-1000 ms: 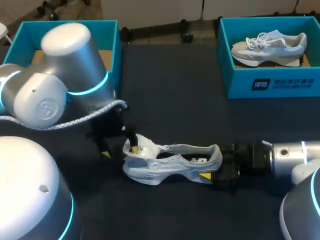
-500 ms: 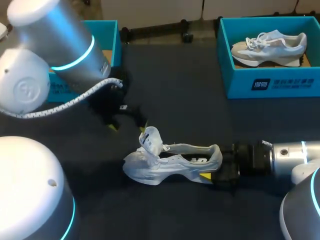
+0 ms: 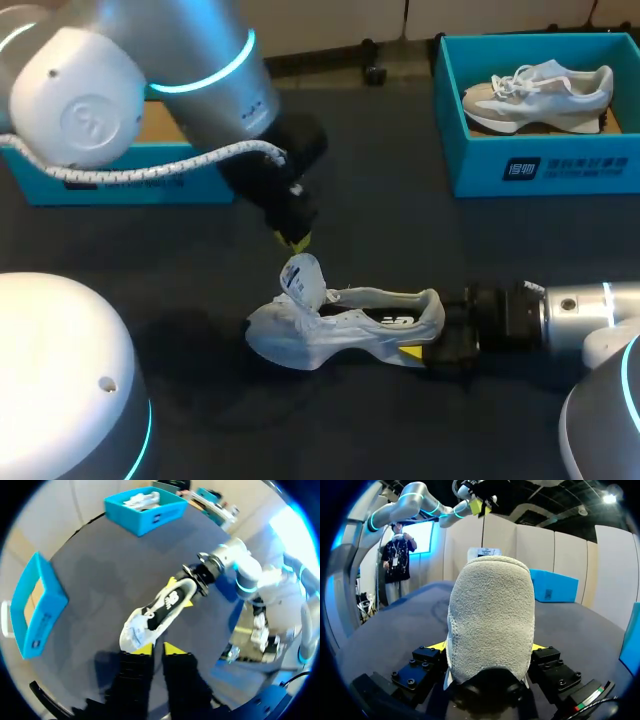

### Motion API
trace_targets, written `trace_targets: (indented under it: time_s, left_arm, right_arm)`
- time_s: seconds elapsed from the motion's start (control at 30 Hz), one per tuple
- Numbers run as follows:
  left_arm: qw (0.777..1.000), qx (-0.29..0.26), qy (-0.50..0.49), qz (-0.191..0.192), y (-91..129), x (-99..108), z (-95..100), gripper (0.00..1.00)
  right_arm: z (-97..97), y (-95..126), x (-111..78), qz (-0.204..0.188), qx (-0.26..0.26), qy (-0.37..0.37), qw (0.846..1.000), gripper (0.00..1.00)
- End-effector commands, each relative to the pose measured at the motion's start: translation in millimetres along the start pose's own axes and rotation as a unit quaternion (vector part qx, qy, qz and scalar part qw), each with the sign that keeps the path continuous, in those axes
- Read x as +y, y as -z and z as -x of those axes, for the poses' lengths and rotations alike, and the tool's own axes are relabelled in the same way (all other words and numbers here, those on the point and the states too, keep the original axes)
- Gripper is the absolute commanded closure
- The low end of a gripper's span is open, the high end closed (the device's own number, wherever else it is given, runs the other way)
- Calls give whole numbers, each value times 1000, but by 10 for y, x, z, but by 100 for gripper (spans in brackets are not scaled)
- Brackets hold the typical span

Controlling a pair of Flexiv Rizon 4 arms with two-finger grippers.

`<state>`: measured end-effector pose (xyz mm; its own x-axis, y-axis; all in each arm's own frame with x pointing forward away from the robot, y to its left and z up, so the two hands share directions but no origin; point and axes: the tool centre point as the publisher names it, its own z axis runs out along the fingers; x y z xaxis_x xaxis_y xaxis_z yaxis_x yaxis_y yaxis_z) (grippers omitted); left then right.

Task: Take the shoe out of the shoebox, open the shoe tongue, remove and reinsert the insole, then place the shoe into the shoebox

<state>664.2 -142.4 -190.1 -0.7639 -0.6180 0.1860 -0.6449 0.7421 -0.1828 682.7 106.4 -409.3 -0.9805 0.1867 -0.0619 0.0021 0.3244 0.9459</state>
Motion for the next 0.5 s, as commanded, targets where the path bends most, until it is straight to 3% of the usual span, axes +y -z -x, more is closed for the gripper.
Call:
trace_targets:
  time_s: [0.03, 0.07, 0.43, 0.5]
  left_arm:
    - [970, -3, -225, 94, 32, -89, -107, 100]
    - [963, 0, -247, 112, 33, -107, -134, 100]
    - [963, 0, -247, 112, 33, -107, -134, 100]
    - [954, -1, -278, 113, -24, -119, -166, 100]
  right_arm:
    - [-2, 7, 13, -2, 0, 0, 1000, 100]
    - [-2, 7, 13, -2, 0, 0, 1000, 100]
    - [-2, 7, 13, -2, 0, 0, 1000, 100]
    - [-2, 7, 13, -2, 0, 0, 1000, 100]
